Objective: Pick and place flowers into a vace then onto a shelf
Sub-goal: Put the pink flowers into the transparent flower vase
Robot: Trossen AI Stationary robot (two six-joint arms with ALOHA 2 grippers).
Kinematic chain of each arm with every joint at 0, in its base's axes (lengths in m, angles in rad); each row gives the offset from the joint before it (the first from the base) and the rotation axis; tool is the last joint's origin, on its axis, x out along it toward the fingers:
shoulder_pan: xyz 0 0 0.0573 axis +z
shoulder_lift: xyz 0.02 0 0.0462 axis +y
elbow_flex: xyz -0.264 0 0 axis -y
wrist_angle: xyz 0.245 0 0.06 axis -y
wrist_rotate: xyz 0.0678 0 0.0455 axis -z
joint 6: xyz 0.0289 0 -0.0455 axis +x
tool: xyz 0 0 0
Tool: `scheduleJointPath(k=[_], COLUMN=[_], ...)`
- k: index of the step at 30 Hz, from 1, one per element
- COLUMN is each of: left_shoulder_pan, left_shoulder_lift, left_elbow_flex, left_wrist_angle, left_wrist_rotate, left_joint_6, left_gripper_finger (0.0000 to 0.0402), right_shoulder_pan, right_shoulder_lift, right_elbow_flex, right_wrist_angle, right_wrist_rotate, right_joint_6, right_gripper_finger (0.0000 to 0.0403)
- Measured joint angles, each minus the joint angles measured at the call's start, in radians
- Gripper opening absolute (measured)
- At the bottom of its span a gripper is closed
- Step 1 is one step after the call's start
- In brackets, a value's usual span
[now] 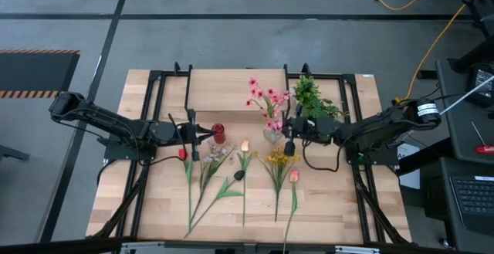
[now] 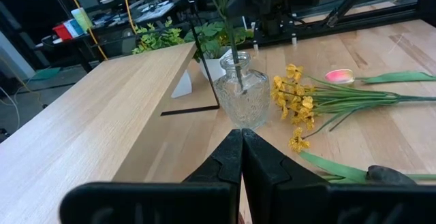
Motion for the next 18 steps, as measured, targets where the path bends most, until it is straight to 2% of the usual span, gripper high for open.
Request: scheduleJointPath(k=[12, 18], left_shoulder_pan=[0.0, 0.0], left_shoulder_lift=[0.0, 0.0], left_elbow_flex=[0.0, 0.0], left_wrist_angle=[0.0, 0.0], left_wrist_rotate=[0.0, 0.0], left_joint_6=[0.0, 0.0], left_gripper_finger=[0.0004, 0.0004], right_shoulder_pan=[0.0, 0.0], right_shoulder_lift=[0.005, 0.004], right_elbow_flex=[0.0, 0.0], right_wrist_angle=[-0.037, -0.05], right_wrist_rotate=[0.0, 0.0], right_joint_6=[-0.002, 0.01], right_gripper_finger=[0.0046, 0.0084])
